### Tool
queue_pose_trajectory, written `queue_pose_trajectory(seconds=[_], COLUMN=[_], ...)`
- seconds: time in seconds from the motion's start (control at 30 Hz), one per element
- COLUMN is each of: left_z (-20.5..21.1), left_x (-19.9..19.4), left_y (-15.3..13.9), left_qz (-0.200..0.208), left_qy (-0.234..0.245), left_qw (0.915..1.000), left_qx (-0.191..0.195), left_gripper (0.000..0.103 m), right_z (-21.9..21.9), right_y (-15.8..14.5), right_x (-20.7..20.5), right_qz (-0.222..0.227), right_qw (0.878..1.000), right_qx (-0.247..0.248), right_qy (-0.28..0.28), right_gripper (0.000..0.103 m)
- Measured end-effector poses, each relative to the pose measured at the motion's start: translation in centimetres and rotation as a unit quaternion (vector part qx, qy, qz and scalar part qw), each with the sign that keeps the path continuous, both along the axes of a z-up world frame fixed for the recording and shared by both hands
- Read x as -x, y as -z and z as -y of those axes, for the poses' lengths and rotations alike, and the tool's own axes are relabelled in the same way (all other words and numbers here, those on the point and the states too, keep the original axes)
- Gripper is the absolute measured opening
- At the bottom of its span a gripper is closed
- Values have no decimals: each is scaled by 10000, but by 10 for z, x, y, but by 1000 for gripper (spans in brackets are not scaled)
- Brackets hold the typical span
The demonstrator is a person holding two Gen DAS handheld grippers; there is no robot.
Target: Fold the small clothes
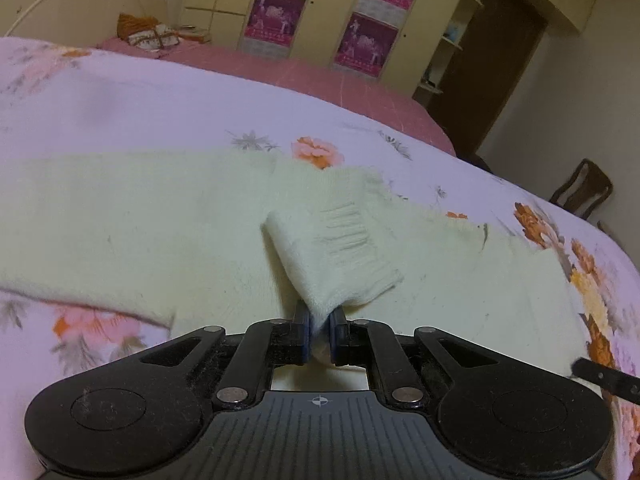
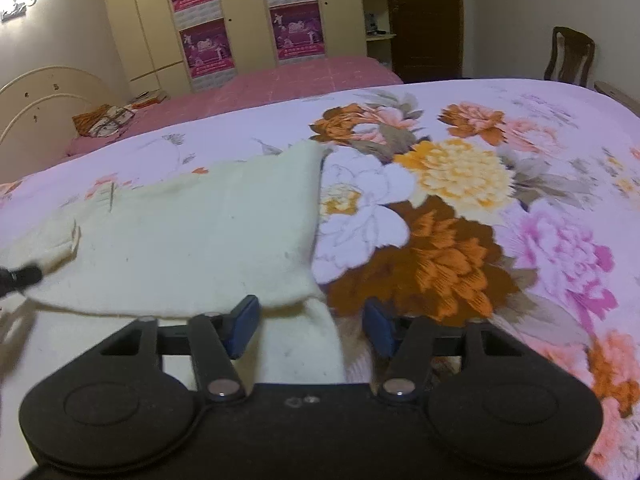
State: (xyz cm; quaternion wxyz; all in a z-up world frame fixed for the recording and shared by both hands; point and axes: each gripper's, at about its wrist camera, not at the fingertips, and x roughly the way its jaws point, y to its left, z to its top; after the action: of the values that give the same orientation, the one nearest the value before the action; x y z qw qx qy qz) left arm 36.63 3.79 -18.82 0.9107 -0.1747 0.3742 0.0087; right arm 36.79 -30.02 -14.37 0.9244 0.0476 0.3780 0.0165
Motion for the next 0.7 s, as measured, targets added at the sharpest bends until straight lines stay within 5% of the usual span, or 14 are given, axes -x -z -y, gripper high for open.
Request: queue_pose_trajectory(seconds=[0.07, 0.13, 0.2, 0.3, 0.37, 0.43, 0.5, 0.7], left_z=[3, 4, 6, 0, 1, 12, 29, 31], left_x=[0, 4, 9, 7, 11, 13, 8, -10], left_y=[0, -6, -12, -7, -8, -10, -8, -6], left_qz=[6, 137, 308, 88, 87, 154, 126, 192], left_qy=[17, -100, -235, -289, -304, -112, 186, -317], left_qw=[9999, 9997, 9992, 9995, 9994, 9998, 9987, 9937], left_qx=[151, 162, -104, 51, 102, -103, -458, -1059], left_gripper=[40, 83, 86, 86, 86, 86, 86, 85], right_z=[-3, -8, -6, 14, 35, 38, 34, 7], right_y=[0, 0, 0, 2, 4, -4, -11, -7], right_x=[-7, -12, -11, -7, -7, -7, -10, -43], right_qz=[31, 63, 77, 57, -140, -77, 111, 144], right_qw=[10000, 9996, 9992, 9983, 9983, 9988, 9983, 9993], right_qx=[-32, 189, 325, 462, -30, -352, -540, -334], right_qy=[-43, -207, -220, 345, 558, 332, 198, -97], right_gripper=[44, 22, 12, 1, 1, 7, 49, 43])
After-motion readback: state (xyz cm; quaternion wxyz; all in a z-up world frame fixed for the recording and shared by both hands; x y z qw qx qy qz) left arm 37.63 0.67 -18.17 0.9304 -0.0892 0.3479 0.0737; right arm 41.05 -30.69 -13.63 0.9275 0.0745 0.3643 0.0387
